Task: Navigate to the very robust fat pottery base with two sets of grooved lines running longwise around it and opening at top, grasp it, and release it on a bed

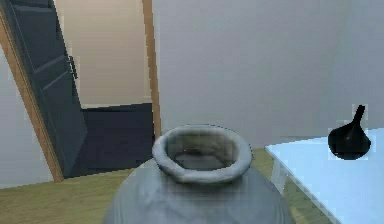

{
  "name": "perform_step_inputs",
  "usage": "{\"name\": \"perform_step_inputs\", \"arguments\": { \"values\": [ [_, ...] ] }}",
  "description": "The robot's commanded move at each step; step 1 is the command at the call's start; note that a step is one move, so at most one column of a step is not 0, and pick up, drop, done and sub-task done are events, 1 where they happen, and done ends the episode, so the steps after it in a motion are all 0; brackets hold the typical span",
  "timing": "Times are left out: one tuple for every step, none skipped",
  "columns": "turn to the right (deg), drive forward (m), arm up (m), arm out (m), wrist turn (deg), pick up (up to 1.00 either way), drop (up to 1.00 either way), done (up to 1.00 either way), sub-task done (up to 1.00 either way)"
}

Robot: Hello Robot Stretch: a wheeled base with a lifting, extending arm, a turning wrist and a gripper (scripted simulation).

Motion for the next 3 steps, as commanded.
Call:
{"name": "perform_step_inputs", "arguments": {
  "values": [
    [-45.0, 0.00, 0.00, 0.00, 0.0, 0.00, 0.00, 0.00, 0.00],
    [-45.0, 0.00, 0.00, 0.00, 0.0, 0.00, 0.00, 0.00, 0.00],
    [-45.0, 0.00, 0.00, 0.00, 0.0, 0.00, 0.00, 0.00, 0.00]
  ]
}}
